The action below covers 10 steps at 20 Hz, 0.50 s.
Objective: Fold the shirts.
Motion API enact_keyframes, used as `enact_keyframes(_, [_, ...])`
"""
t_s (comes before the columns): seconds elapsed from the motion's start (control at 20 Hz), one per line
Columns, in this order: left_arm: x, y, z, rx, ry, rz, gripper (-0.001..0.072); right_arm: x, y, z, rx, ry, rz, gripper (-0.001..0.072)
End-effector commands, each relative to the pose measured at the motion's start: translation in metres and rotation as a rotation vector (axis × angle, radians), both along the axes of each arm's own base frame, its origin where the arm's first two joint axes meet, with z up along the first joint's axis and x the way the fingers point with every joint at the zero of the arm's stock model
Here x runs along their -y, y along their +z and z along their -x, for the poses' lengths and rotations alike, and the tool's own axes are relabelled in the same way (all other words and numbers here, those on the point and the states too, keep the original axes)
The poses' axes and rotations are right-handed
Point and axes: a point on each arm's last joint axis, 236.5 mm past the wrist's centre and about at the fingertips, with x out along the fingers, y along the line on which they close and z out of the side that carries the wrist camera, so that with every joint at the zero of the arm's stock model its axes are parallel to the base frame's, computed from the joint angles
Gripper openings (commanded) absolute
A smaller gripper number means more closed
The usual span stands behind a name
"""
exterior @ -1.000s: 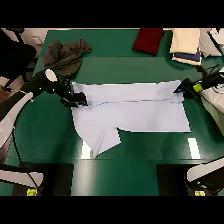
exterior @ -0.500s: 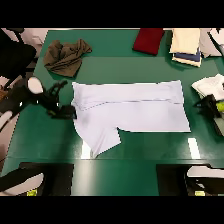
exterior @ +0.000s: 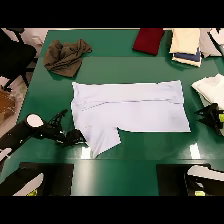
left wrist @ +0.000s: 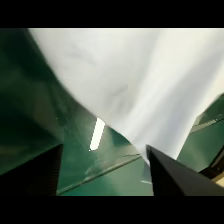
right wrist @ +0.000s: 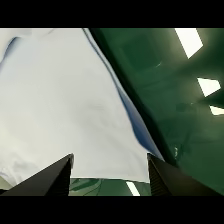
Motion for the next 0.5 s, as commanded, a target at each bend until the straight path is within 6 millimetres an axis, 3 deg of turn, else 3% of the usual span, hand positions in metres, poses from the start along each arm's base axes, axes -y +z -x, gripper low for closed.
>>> enact_keyframes(0.0, [0.006,-0.008,-0.016,0.062,0.107,0.043,0.0605,-0.008,0.002,-0.002,0.007,0.025,0.002,0.0509])
enact_keyframes(0.2, [0.027,-0.01,-0.015,0.1,0.089,0.026,0.0602,-0.011,0.003,0.0,0.003,0.034,-0.01,0.0495])
enact_keyframes(0.3, [0.039,-0.011,-0.024,0.156,0.118,0.008,0.0485,-0.012,0.003,0.001,0.001,0.037,-0.014,0.0494])
enact_keyframes(0.35, [0.044,-0.011,-0.026,0.17,0.131,0.008,0.0464,-0.012,0.004,0.002,0.0,0.039,-0.016,0.0495])
enact_keyframes(0.4, [0.048,-0.011,-0.025,0.169,0.131,0.01,0.0351,-0.012,0.004,0.002,-0.001,0.04,-0.018,0.0492])
enact_keyframes(0.45, [0.049,-0.01,-0.022,0.165,0.12,0.013,0.0121,-0.012,0.004,0.002,-0.002,0.04,-0.018,0.0491])
